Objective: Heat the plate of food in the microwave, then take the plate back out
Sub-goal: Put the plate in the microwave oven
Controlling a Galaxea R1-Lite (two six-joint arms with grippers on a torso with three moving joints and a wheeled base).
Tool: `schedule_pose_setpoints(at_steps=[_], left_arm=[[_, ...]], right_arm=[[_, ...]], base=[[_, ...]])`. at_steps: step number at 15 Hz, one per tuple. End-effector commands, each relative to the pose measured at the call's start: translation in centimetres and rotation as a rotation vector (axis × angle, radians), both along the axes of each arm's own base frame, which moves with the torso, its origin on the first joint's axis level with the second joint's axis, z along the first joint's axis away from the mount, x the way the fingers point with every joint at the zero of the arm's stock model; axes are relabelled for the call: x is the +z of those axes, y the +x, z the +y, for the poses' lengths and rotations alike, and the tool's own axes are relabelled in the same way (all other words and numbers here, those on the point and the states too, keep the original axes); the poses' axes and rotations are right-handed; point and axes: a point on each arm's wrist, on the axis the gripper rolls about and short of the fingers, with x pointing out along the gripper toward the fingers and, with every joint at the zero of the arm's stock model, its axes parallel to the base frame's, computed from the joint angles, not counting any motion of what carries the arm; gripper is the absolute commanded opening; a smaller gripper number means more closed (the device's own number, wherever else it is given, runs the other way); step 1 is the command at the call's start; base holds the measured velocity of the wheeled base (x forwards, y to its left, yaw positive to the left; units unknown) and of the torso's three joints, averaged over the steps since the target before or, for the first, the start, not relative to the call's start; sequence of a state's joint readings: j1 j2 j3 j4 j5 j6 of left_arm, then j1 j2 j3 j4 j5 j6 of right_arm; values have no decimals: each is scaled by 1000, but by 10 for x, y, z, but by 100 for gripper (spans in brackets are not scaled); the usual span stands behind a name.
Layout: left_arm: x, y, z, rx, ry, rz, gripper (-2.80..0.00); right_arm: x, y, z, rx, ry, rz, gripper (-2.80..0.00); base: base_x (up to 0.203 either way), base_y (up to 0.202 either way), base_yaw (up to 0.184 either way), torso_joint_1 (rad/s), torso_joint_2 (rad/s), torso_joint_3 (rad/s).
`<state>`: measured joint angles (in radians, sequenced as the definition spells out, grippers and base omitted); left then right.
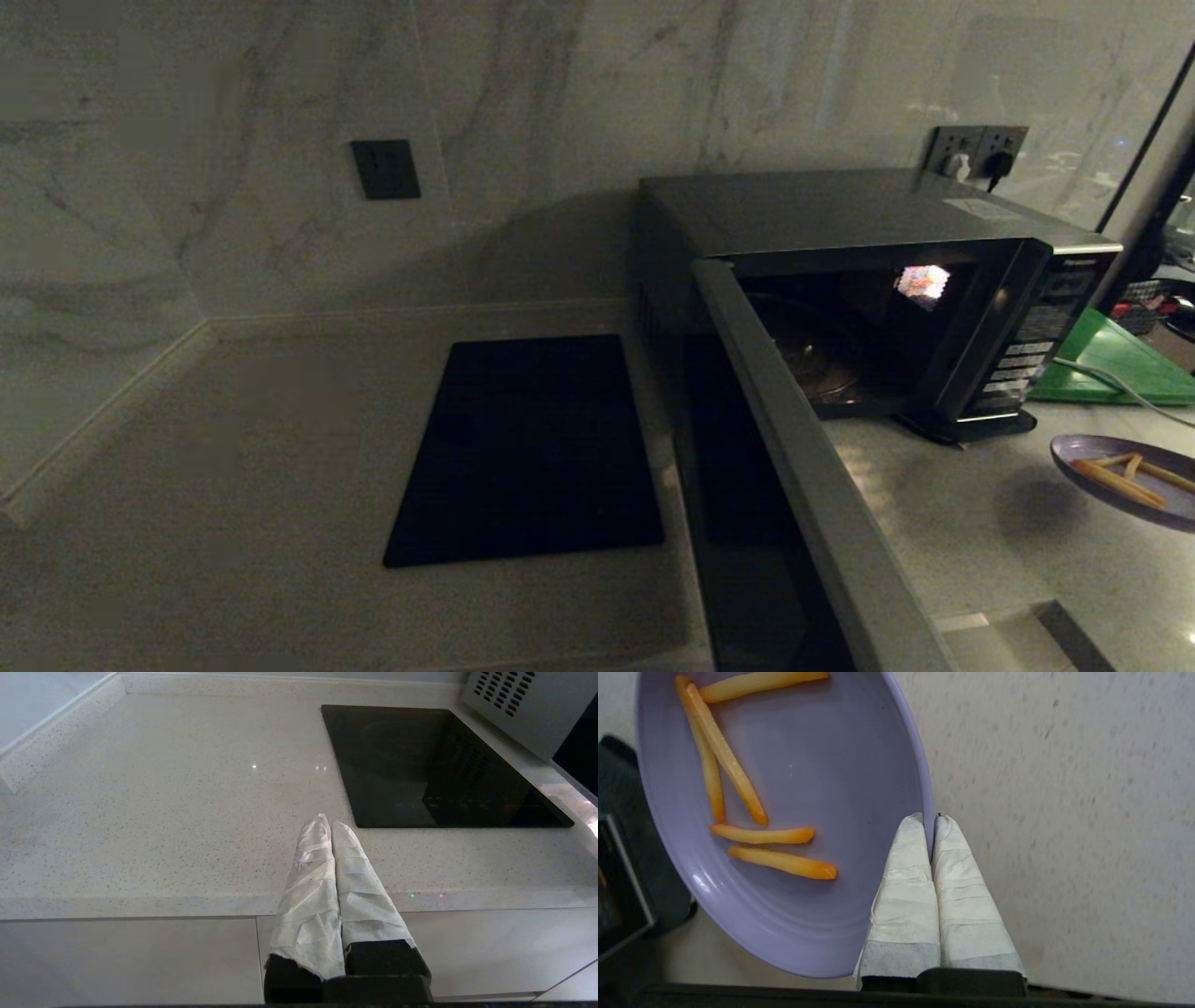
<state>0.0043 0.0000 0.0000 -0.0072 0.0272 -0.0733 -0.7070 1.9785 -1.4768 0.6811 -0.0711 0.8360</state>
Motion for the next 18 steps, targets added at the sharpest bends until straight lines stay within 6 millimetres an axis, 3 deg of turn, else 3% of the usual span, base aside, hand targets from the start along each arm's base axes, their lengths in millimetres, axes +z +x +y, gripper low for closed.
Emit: schedule_pose_setpoints(at_steps=[1,4,8,15,18], left_arm=[[0,0,0,1,0,1,-280],[0,0,0,1,0,1,-280],[0,0,0,2,0,1,-280],[0,0,0,2,0,1,-280],[0,0,0,1,0,1,-280]], right_arm=[[11,-11,10,-2,-3,-10,-280],[26,-26,29,56,19,-64,-280],[46,-31,77,233,33,-137,-280],[46,-18,165,635,74,-151,-280],[45,8,196,712,44,-244,-280]], base=[[0,0,0,0,0,0],[0,0,0,0,0,0],[0,0,0,0,0,0],[0,0,0,0,0,0],[0,0,0,0,0,0]])
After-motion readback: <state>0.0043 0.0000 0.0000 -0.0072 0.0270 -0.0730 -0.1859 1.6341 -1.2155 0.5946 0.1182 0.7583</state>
